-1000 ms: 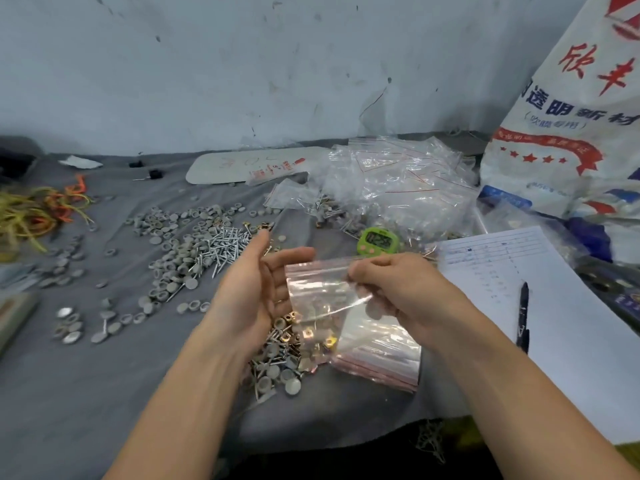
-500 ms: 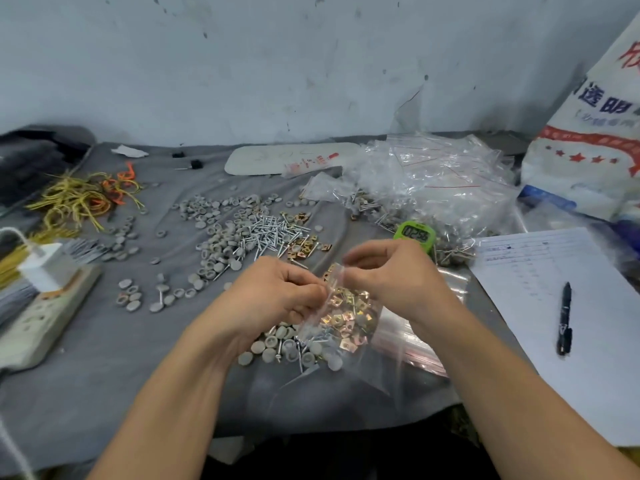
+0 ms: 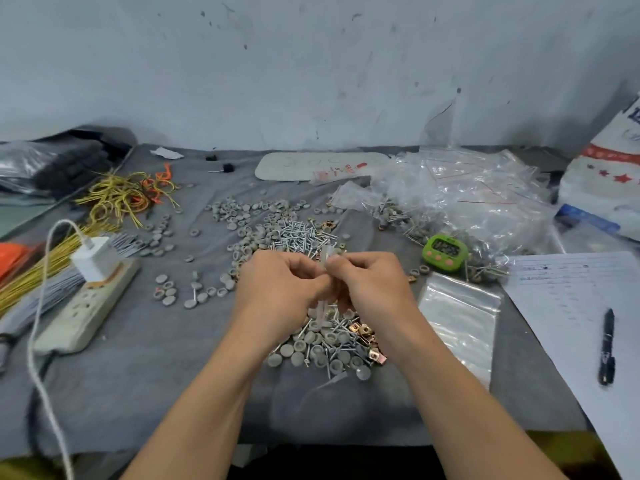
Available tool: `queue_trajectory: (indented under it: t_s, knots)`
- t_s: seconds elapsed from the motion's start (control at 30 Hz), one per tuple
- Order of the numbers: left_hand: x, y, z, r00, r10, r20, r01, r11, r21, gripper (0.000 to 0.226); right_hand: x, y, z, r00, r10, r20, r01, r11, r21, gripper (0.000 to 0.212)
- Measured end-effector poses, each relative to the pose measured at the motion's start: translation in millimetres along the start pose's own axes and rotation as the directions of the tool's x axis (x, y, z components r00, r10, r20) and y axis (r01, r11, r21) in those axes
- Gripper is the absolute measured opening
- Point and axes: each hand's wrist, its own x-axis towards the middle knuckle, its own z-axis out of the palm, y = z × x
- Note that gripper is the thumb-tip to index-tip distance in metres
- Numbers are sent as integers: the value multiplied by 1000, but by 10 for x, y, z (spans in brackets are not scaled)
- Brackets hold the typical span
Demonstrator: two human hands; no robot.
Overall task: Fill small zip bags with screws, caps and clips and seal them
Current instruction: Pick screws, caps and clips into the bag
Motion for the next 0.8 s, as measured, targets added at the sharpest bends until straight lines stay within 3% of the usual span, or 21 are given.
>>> queue_trajectory:
  t_s: [0.13,0.3,0.33,0.4,0.43,0.5,0.57,0.63,0.73,0.8]
  knots:
    - [-40,-50,-69,986,-4,164,44,970,-240,22,-24,83,7,992,35,122,-63,970,235,39]
    - [-28,-32,-95,949,-7,314,141,903,-406,38,51,59,-75,962,-123,244,65,971,231,38]
    - [-29,-40,-90,957,0,291,104,935,-340,37,54,53,-103,955,-147,257,114,984,138,39]
    - [-31,-118,-65,992,25,126,-28,999,24,33,44,62,-162,946,-176,273,229,958,-175,37]
    - [-36,-173,-48,998,60,16,-62,975,211,30,39,77,-180,945,-184,272,270,907,-324,35]
    - [-65,-220,-16,986,116,-123,-55,908,416,25,22,103,-180,949,-196,248,299,814,-498,34]
    - [-39,-200,19,968,181,-172,-62,842,535,21,12,119,-154,954,-229,196,299,788,-538,35]
    - [-32,-170,31,968,198,-156,-82,834,545,27,7,110,-147,950,-288,119,309,817,-486,36]
    - [-50,-206,-19,996,84,-18,-64,864,499,36,2,60,-188,955,-297,26,290,903,-316,35]
    - [-40,-213,-109,994,58,-95,-2,863,505,34,-9,56,-176,949,-315,13,301,892,-336,35]
